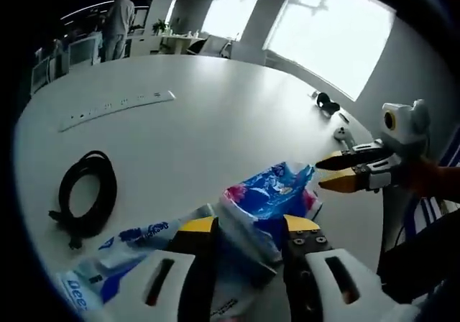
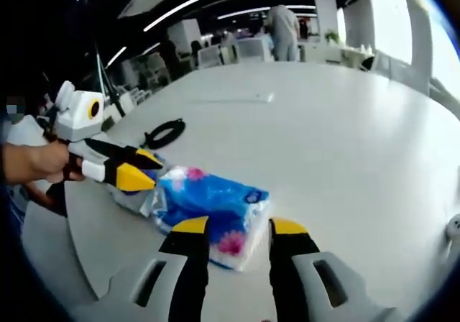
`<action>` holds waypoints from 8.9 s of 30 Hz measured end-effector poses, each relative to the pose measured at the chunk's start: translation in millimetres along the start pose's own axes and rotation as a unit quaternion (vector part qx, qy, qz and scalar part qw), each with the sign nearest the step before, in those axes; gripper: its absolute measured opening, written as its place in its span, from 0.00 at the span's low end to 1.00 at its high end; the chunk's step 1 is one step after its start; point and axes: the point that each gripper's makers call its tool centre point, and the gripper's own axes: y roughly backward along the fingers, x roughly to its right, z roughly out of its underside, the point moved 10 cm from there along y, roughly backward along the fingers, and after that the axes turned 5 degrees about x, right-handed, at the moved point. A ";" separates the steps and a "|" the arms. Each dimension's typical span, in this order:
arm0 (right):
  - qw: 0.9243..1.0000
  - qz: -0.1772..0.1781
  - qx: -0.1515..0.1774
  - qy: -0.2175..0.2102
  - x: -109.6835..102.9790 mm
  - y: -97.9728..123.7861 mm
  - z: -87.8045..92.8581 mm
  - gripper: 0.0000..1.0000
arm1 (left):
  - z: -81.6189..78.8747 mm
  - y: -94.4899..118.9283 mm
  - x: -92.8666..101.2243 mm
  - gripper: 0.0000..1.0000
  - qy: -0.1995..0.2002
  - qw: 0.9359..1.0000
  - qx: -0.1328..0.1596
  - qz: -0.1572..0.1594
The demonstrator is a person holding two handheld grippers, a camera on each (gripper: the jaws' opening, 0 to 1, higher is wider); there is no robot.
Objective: Arrange the tabletop items into an orderly group along one side of the table until the central work area is clear of visible clutter.
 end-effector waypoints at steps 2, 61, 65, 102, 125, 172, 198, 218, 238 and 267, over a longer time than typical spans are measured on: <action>1.000 -0.001 0.005 0.006 -1.6 0.8 -4.0 0.34 | -1.0 2.2 -0.9 0.42 -0.007 1.000 0.006 -0.004; 0.994 -0.075 0.048 0.065 -62.1 -36.0 -73.5 0.48 | -22.4 71.1 -74.0 0.72 -0.030 0.990 0.042 -0.135; 0.994 -0.078 0.047 0.067 -65.7 -38.2 -74.2 0.49 | -21.6 74.5 -77.8 0.72 -0.032 0.989 0.041 -0.141; 0.991 -0.102 0.043 0.068 -95.9 -72.2 -82.7 0.48 | -16.4 94.3 -113.7 0.67 -0.023 0.983 0.029 -0.181; 0.991 -0.113 0.030 0.063 -111.2 -103.8 -81.1 0.46 | -15.3 92.3 -132.2 0.59 -0.013 0.983 0.023 -0.182; 0.994 -0.102 0.021 0.040 -112.7 -152.8 -77.9 0.39 | -22.3 70.5 -161.0 0.39 0.018 0.980 0.011 -0.200; 0.995 -0.095 0.019 0.015 -121.1 -186.8 -85.4 0.33 | -22.4 61.6 -173.8 0.29 0.039 0.976 -0.006 -0.214; 0.996 -0.086 0.009 0.005 -121.4 -212.6 -88.9 0.29 | -28.3 47.8 -176.2 0.23 0.047 0.975 -0.017 -0.215; 0.997 -0.071 -0.008 0.012 -125.6 -236.3 -92.6 0.26 | -23.7 41.2 -186.4 0.20 0.051 0.974 -0.035 -0.218; 0.998 -0.034 -0.043 -0.007 -128.7 -238.2 -87.4 0.12 | -24.7 39.4 -189.0 0.12 0.056 0.975 -0.052 -0.208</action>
